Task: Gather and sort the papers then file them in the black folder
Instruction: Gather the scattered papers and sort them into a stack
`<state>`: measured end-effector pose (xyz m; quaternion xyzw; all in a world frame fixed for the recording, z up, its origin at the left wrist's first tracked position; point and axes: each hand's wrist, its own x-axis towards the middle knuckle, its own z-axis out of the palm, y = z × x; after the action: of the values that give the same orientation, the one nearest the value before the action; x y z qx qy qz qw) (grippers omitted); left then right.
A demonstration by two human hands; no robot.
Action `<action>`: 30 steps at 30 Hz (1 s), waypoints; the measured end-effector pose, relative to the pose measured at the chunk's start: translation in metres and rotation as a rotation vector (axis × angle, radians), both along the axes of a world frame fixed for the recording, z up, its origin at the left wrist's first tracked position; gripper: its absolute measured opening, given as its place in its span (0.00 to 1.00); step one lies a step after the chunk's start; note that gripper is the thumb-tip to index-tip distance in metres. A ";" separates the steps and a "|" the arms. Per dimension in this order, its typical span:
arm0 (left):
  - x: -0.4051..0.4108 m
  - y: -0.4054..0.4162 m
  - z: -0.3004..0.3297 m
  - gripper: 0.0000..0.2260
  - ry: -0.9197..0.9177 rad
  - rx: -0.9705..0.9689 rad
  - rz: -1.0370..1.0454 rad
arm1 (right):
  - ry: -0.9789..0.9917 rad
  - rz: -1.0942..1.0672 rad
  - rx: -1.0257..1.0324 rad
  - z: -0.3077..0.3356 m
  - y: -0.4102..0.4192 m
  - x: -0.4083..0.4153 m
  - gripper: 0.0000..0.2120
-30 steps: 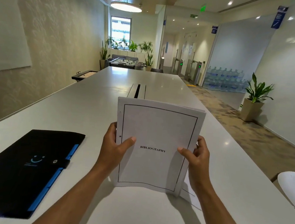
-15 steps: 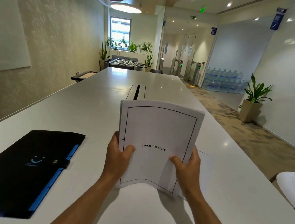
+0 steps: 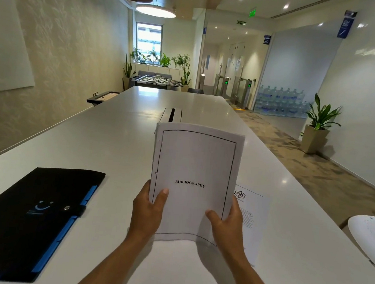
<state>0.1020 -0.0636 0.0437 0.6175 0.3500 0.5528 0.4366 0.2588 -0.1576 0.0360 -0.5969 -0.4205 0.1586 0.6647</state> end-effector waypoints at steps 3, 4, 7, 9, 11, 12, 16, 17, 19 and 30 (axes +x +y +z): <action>-0.007 0.012 0.004 0.13 0.021 -0.010 -0.026 | -0.002 0.001 -0.017 0.003 -0.001 0.009 0.17; -0.009 0.015 0.005 0.13 0.017 -0.027 -0.027 | 0.002 -0.044 -0.010 0.004 -0.001 0.013 0.15; -0.019 0.028 0.003 0.14 -0.042 -0.118 0.003 | 0.006 -0.285 -0.014 0.003 -0.003 0.029 0.12; -0.027 0.038 -0.004 0.15 -0.035 -0.209 0.036 | -0.046 -0.430 -0.148 -0.002 -0.006 0.046 0.13; -0.038 0.047 -0.012 0.16 0.049 -0.263 0.082 | -0.130 -0.512 -0.388 -0.009 -0.012 0.062 0.17; -0.043 0.051 -0.017 0.17 0.110 -0.276 0.114 | -0.164 -0.531 -0.514 -0.013 -0.015 0.067 0.20; -0.062 0.062 -0.030 0.23 0.335 -0.353 0.217 | -0.276 -0.521 -0.843 -0.022 -0.021 0.074 0.30; -0.065 0.064 -0.032 0.24 0.388 -0.377 0.227 | -0.306 -0.513 -0.878 -0.024 -0.021 0.074 0.33; -0.071 0.066 -0.035 0.25 0.504 -0.407 0.239 | -0.362 -0.507 -0.938 -0.029 -0.020 0.073 0.37; -0.072 0.047 -0.039 0.32 1.086 -0.176 0.463 | -0.489 -0.487 -1.161 -0.026 -0.009 0.090 0.42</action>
<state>0.0298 -0.0166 0.0047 0.6809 0.6932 0.2079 0.1127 0.3491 -0.1669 0.0097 -0.9537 -0.2590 0.0648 0.1386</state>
